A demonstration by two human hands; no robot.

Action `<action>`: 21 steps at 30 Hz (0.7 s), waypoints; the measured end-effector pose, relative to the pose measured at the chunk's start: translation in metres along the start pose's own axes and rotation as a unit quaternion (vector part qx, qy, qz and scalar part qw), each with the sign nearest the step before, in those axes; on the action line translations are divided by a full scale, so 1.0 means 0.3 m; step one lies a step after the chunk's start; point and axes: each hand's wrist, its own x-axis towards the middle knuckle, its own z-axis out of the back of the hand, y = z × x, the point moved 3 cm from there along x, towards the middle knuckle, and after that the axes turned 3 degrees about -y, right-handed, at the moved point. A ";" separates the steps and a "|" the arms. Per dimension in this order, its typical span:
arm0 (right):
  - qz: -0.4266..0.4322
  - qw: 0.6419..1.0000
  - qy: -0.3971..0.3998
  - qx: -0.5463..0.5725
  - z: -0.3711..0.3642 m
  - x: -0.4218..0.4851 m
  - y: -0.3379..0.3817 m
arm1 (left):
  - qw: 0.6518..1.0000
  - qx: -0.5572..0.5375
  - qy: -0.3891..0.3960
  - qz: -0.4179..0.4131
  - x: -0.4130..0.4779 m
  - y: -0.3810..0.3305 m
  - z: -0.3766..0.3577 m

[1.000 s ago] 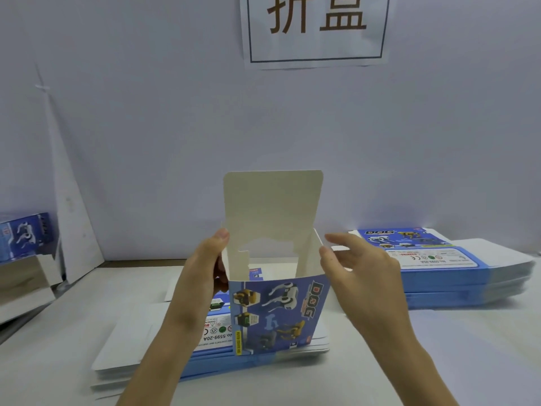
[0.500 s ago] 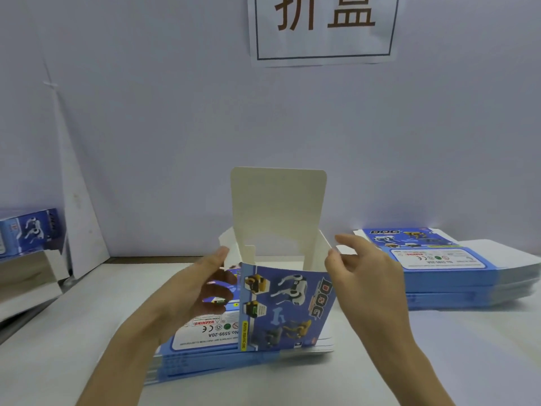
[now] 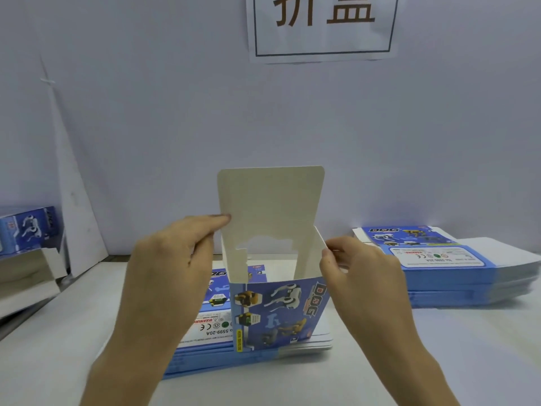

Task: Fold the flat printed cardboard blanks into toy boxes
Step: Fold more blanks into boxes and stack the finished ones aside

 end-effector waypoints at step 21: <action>-0.063 0.992 0.016 0.108 0.004 0.022 -0.043 | 0.970 -0.045 0.120 0.209 -0.037 0.049 -0.074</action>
